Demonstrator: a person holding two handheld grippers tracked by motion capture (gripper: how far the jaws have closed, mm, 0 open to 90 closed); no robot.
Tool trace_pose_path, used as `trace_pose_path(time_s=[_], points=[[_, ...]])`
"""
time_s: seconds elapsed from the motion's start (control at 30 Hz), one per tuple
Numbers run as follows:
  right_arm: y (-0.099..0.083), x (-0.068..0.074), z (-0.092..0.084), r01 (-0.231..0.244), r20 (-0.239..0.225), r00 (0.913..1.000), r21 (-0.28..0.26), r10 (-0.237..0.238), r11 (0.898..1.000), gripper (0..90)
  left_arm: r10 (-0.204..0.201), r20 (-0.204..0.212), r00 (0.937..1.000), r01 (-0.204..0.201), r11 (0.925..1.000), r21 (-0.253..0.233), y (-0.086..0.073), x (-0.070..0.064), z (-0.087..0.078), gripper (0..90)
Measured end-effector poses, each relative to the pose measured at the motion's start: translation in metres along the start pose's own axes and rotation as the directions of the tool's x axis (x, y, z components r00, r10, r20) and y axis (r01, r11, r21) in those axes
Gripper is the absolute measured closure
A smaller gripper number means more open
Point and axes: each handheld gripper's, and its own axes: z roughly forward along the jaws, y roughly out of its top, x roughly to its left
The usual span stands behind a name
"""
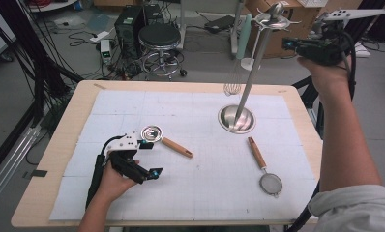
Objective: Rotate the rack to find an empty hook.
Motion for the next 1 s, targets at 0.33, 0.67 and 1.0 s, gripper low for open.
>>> trace_pose_path(time_s=[0.33, 0.67, 1.0], points=[[0.013, -0.004, -0.012, 0.007, 0.041, 0.9991, -0.004, -0.007, 1.0, 89.4, -0.001, 0.003, 1.0, 0.001, 1.0, 0.005, -0.001, 0.001, 0.0, 1.6], [0.023, 0.011, -0.007, 0.05, 0.017, 0.9986, 0.012, -0.051, 0.999, 89.4, -0.005, 0.004, 1.0, 0.005, 1.0, 0.001, -0.001, 0.001, 0.001, 1.6], [0.033, 0.029, 0.011, 0.1, 0.012, 0.9949, 0.014, -0.1, 0.995, 89.4, -0.008, 0.006, 1.0, 0.008, 1.0, -0.002, -0.001, 0.001, 0.001, 1.6]])
